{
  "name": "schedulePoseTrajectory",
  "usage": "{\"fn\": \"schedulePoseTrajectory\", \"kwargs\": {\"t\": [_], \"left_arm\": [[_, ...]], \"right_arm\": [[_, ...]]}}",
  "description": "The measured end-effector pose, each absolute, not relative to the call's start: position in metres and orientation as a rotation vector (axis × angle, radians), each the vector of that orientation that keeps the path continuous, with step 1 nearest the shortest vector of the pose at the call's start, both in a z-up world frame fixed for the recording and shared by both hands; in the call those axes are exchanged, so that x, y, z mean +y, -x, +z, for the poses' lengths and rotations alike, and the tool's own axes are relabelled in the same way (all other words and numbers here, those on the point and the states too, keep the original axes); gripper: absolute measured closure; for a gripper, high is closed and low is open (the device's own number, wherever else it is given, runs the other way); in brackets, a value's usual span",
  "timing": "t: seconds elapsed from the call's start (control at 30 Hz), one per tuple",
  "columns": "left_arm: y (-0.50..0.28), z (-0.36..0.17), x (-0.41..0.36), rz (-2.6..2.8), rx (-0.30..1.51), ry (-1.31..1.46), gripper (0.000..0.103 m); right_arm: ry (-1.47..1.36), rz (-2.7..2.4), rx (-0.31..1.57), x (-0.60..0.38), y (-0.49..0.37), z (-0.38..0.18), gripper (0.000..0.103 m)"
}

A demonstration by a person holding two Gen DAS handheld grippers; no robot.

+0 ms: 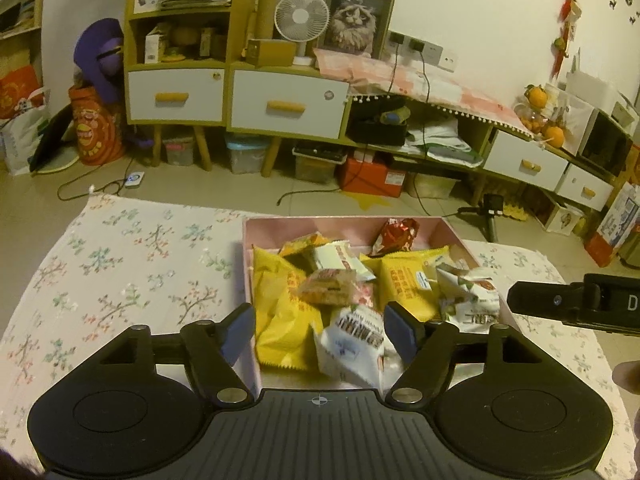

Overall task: Organize snacks
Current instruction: 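Lower both packs into the pink box and open both tools, then move both tools back and grasp the gold bar with the left tool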

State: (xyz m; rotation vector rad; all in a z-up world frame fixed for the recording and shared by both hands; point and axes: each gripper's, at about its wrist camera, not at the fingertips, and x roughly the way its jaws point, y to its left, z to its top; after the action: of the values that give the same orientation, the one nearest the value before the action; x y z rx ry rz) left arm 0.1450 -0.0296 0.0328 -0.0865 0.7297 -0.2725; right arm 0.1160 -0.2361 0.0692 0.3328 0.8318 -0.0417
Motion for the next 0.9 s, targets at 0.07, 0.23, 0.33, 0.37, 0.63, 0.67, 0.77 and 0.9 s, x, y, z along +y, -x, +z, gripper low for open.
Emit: {"fn": "schedulePoseTrajectory", "kwargs": {"t": [0.07, 0.23, 0.33, 0.37, 0.63, 0.67, 0.77, 0.9], "left_arm": [[-0.139, 0.034, -0.026, -0.266, 0.735, 0.091, 0.025], [-0.121, 0.038, -0.022, -0.272, 0.736, 0.06, 0.02], [-0.11, 0.039, -0.022, -0.275, 0.741, 0.042, 0.015], [-0.105, 0.039, -0.022, -0.275, 0.743, 0.034, 0.014], [-0.078, 0.035, -0.02, -0.294, 0.781, -0.022, 0.009], [-0.075, 0.034, -0.019, -0.296, 0.788, -0.02, 0.007], [-0.067, 0.028, -0.015, -0.293, 0.804, -0.017, 0.007], [-0.06, 0.019, -0.011, -0.288, 0.82, -0.015, 0.007]], "right_arm": [[-0.33, -0.033, 0.837, -0.235, -0.11, 0.071, 0.013], [-0.339, -0.018, 0.85, -0.233, -0.097, 0.073, 0.008], [-0.326, -0.023, 0.855, -0.231, -0.088, 0.071, 0.006], [-0.322, -0.025, 0.858, -0.23, -0.086, 0.071, 0.006], [-0.278, -0.022, 0.875, -0.219, -0.065, 0.066, 0.003], [-0.274, -0.022, 0.875, -0.218, -0.063, 0.065, 0.003], [-0.264, -0.024, 0.877, -0.216, -0.058, 0.062, 0.002], [-0.248, -0.027, 0.875, -0.213, -0.051, 0.055, 0.001]]}}
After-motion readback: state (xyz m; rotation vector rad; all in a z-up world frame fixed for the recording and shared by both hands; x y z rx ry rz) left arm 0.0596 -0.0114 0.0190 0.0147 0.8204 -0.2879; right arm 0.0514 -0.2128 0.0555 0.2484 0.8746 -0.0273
